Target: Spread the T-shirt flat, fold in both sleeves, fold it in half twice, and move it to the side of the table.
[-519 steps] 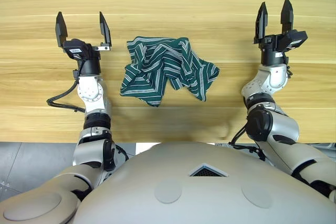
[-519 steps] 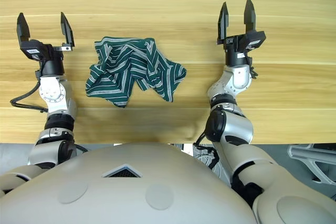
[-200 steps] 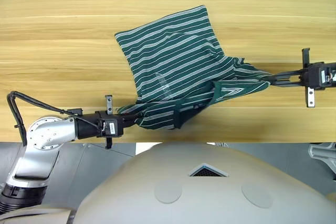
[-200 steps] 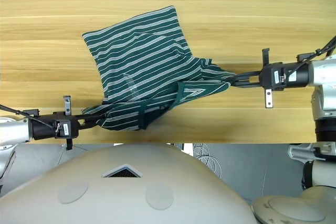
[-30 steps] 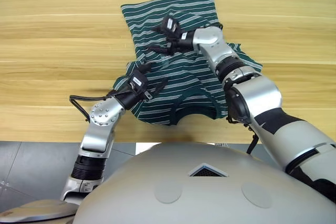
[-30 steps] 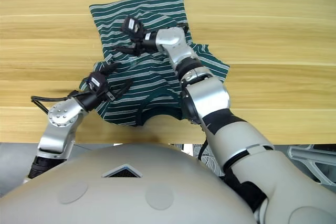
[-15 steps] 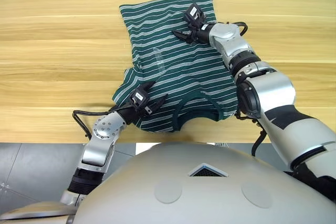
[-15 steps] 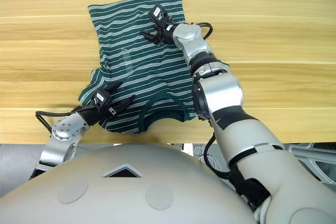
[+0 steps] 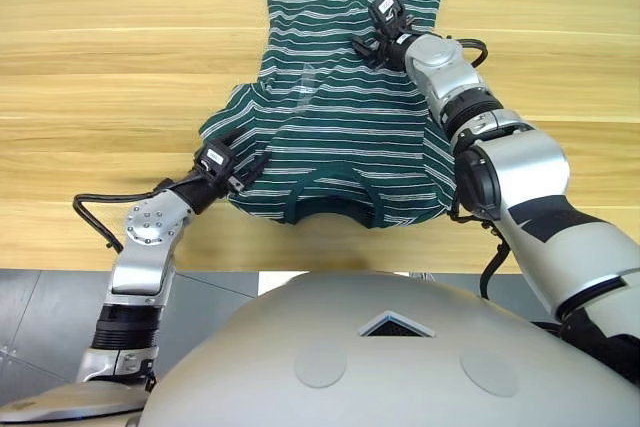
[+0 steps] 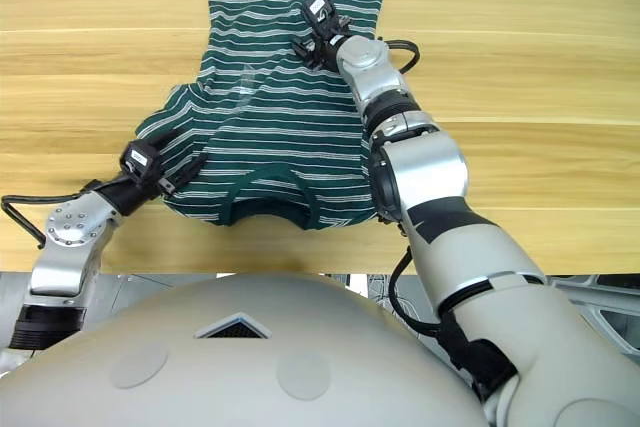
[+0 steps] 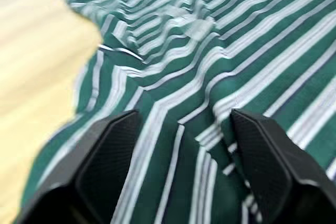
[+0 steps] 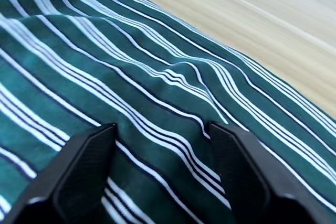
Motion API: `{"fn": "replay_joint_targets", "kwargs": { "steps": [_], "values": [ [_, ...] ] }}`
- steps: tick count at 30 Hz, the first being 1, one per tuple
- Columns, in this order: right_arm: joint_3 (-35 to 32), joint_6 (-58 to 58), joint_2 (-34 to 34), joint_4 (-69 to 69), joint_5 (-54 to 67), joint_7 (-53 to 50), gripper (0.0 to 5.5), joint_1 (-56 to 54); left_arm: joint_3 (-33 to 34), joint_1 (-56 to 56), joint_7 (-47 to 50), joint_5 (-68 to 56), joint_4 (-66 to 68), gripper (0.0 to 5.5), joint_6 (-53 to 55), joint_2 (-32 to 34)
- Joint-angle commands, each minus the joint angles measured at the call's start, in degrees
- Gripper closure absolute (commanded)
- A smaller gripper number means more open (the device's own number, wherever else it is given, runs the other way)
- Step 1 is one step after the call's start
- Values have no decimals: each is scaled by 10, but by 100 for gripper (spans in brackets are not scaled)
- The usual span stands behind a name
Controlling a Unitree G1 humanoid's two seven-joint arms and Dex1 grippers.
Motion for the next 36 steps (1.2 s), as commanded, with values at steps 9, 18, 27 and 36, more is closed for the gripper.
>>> {"fn": "replay_joint_targets", "kwargs": {
  "steps": [9,18,27,36],
  "values": [
    [-26,-128,-8,-19,27,126,225,-14,1,2,-22,-60,-61,239,11,-21],
    [-29,-212,-44,-90,52,205,225,62,142,71,39,-184,-124,239,18,-76],
    [-7,-196,-43,-194,76,239,225,162,208,129,34,-277,-41,239,147,-77],
    [14,-184,-40,-204,73,225,225,174,173,73,33,-273,-8,239,214,-82]
  ]
}}
